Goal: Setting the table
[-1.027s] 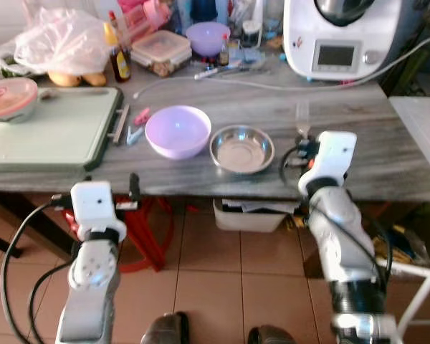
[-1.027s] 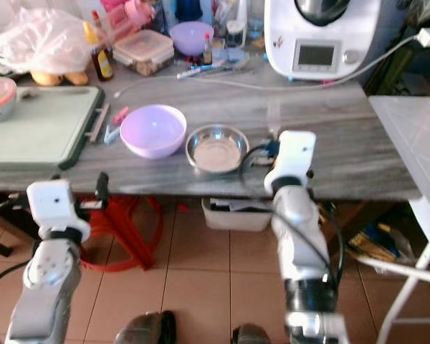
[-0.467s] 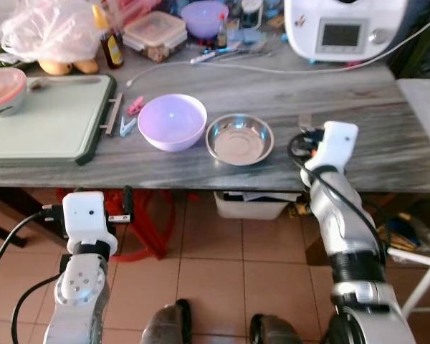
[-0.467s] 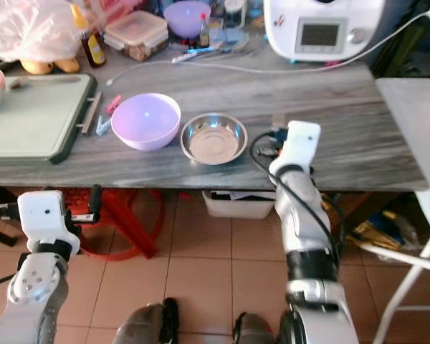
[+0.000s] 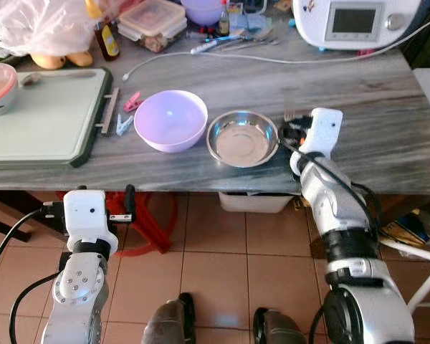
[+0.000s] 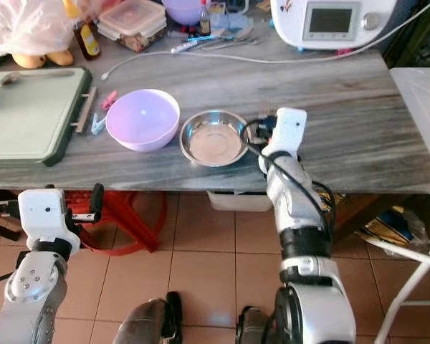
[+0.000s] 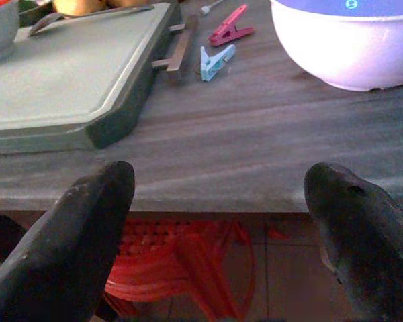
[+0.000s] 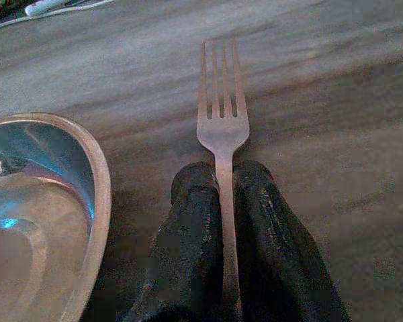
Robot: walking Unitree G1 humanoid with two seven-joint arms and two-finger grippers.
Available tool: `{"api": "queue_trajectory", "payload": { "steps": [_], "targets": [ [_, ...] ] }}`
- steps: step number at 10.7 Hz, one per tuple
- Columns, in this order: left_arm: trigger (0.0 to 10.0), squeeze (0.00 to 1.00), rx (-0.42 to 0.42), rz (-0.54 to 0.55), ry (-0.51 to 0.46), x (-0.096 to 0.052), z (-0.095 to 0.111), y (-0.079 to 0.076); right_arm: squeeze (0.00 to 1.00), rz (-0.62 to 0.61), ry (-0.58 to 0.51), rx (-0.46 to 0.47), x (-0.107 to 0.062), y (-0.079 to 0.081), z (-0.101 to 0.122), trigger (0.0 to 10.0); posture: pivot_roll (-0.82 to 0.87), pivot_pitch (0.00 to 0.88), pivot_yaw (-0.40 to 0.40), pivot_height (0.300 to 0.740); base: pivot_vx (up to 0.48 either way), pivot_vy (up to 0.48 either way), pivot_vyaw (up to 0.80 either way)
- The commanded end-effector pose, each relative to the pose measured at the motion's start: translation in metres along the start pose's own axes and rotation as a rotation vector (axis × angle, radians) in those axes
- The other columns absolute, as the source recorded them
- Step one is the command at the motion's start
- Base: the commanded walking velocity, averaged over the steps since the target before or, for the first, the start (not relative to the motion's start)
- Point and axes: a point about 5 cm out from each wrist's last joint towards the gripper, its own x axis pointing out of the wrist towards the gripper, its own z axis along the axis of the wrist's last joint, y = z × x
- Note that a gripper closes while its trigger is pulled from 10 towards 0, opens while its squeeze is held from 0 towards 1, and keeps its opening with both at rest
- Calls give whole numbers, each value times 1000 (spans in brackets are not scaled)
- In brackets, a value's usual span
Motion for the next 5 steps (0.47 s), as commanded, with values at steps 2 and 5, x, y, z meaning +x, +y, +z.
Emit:
{"api": "queue_trajectory", "payload": {
  "steps": [2,5],
  "targets": [
    [10000,0,5,1,13,-3,-1,2,0,8,47,18,2,3,-7,10000,108,271,81,740,0,0,0],
    [10000,0,-4,-3,15,-2,-1,-1,475,22,86,22,3,7,-14,10000,103,270,74,740,0,0,0]
  ]
}}
